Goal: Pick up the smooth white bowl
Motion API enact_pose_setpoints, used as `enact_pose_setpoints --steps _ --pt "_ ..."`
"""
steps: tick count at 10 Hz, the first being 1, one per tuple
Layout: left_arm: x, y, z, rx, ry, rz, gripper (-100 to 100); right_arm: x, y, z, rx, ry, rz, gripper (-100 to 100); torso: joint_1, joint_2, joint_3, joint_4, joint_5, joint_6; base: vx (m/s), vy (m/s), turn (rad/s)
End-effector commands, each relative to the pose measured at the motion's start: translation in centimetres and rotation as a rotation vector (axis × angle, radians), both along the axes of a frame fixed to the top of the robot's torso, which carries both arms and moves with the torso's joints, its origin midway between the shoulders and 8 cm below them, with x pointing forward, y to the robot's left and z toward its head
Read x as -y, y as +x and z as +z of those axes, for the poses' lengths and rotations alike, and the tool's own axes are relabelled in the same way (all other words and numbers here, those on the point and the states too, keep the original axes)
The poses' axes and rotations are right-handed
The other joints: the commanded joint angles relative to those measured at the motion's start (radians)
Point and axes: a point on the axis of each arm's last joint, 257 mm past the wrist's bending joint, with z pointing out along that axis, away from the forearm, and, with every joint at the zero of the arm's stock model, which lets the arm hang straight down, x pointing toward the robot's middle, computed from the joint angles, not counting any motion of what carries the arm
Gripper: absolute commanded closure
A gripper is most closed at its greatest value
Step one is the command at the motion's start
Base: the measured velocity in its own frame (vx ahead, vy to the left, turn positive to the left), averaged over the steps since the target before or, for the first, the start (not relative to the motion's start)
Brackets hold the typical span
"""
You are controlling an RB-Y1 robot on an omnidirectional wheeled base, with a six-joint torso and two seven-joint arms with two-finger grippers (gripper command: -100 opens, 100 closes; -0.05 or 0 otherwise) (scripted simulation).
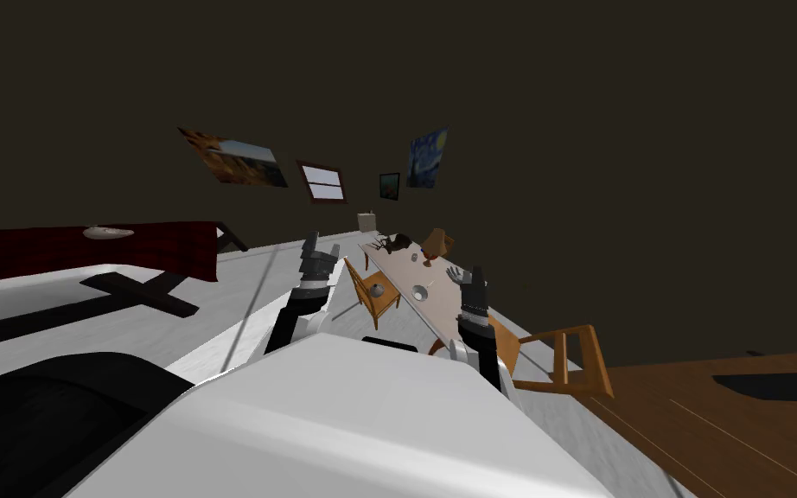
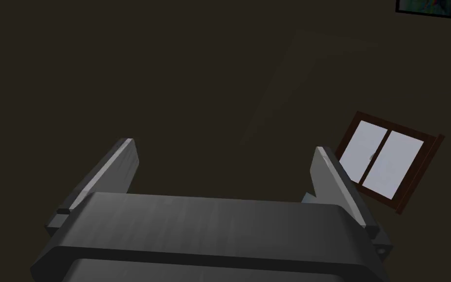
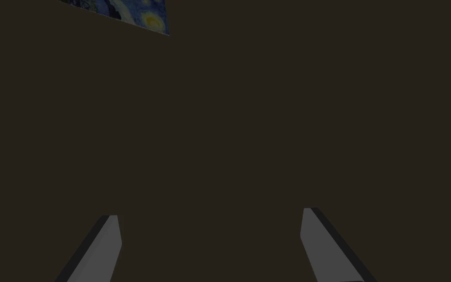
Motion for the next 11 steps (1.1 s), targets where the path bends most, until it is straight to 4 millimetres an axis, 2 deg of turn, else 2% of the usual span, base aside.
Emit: enact_pose_setpoints --steps 1,5,10,11 --pt "0.0 0.0 0.0 0.0 0.0 0.0 0 -0.3 0.2 -0.6 -0.02 -0.04 0.006 -100 0.0 0.0 0.0 0.0 0.0 0.0 0.002 0.001 0.044" --pt "0.0 0.0 0.0 0.0 0.0 0.0 0 -1.4 1.4 -4.1 -0.116 -0.204 0.003 -100 0.0 -0.001 -0.001 0.0 0.0 0.0 0.012 0.004 0.104" --pt "0.0 0.0 0.0 0.0 0.0 0.0 0 -2.3 2.5 -11.4 -0.284 -0.479 -0.035 -100 0.001 -0.002 -0.001 0.0 0.0 0.0 0.026 0.009 0.18" --pt "0.0 0.0 0.0 0.0 0.0 0.0 0 -2.3 2.5 -11.5 -0.285 -0.489 -0.036 -100 0.0 -0.002 -0.001 -0.001 0.0 0.0 0.021 -0.001 0.054"
